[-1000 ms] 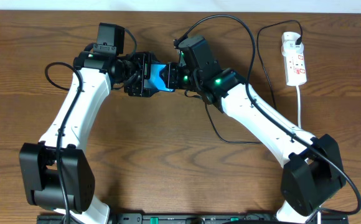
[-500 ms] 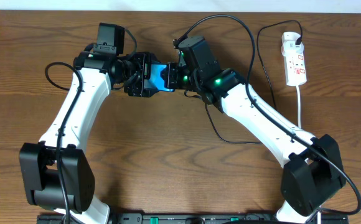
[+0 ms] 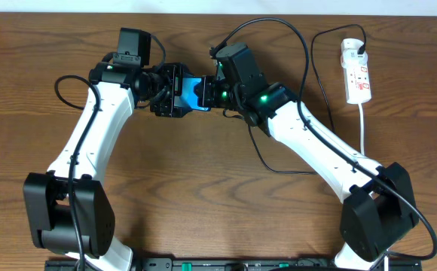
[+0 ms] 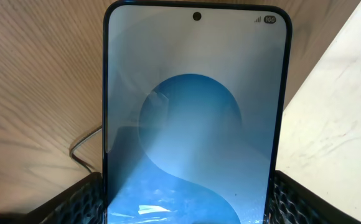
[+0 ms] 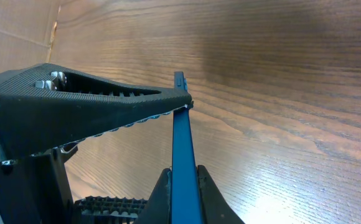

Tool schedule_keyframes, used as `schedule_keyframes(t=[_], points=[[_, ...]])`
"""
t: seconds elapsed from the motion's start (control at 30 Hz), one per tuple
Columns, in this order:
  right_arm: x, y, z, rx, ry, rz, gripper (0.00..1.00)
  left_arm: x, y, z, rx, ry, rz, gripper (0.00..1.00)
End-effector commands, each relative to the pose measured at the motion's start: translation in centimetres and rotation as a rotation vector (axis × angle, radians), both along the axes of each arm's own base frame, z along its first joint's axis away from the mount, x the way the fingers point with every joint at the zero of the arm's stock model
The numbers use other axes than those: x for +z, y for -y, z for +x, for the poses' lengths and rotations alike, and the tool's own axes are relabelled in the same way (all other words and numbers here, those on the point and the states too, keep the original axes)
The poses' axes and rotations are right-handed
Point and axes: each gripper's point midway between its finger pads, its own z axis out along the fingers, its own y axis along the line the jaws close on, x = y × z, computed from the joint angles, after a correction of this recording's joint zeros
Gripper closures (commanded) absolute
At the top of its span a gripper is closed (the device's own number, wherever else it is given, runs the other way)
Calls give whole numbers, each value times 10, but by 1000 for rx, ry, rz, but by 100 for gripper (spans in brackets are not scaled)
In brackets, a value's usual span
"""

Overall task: Plug charger to phone and switch on socket
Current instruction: 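Grip the phone's side edge with the right gripper, then raise the phone with both grippers and rotate it upright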

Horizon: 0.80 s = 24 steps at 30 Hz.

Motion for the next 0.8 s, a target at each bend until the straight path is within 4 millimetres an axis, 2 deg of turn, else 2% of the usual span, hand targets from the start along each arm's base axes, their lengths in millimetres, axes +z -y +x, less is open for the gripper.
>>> schedule_keyframes(t=[0.0, 0.1, 0.27, 0.5, 0.6, 0.77], points=[[-1, 5, 7, -16, 9, -15, 99, 12, 2, -1, -12, 26, -24, 77], [-1, 11, 12, -31, 9, -14, 99, 12, 2, -1, -12, 27, -23, 55], [0, 25, 22, -58, 4, -7, 99, 12, 2, -1, -12, 27, -24, 30], [-1, 41, 31, -88, -7, -4, 99, 12, 2, -1, -13, 27, -24, 13], [-2, 46, 34, -96, -14, -3, 99, 12, 2, -1, -12, 27, -24, 2], [1, 57, 42, -120, -7, 3, 99, 15, 2, 3, -56, 84, -7, 1]])
